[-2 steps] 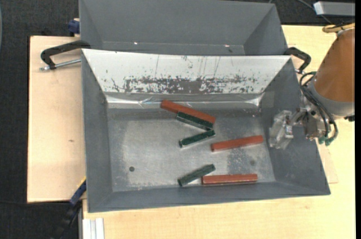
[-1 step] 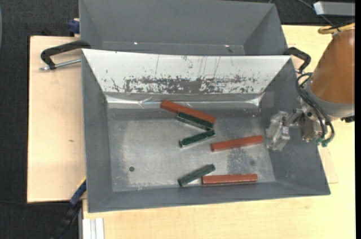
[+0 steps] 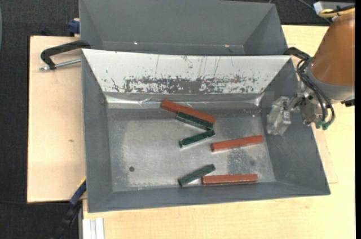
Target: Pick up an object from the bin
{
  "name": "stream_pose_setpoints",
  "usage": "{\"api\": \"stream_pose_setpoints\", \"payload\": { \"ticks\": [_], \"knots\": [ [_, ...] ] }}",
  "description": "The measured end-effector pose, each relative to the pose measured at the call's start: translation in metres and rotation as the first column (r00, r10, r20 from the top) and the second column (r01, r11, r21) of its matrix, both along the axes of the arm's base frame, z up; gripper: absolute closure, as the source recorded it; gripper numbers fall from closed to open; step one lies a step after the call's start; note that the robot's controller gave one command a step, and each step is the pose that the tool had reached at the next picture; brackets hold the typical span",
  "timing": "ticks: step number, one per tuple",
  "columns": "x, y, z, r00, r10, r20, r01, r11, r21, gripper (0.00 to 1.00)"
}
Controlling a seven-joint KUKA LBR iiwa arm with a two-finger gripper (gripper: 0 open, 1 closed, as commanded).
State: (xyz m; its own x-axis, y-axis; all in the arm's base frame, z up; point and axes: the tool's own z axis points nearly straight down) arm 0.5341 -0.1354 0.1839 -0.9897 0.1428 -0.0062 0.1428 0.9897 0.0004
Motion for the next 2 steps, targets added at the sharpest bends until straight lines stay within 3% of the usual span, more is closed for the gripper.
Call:
{"api": "stream_pose_setpoints", "payload": {
  "ticks": [1, 2],
  "knots": [
    [-0.019, -0.012, -0.004, 1.0, 0.019, -0.004, -0.019, 1.0, 0.001, 0.0],
    [-0.038, -0.017, -0.007, 1.0, 0.026, -0.006, -0.026, 1.0, 0.001, 0.0]
  ]
}}
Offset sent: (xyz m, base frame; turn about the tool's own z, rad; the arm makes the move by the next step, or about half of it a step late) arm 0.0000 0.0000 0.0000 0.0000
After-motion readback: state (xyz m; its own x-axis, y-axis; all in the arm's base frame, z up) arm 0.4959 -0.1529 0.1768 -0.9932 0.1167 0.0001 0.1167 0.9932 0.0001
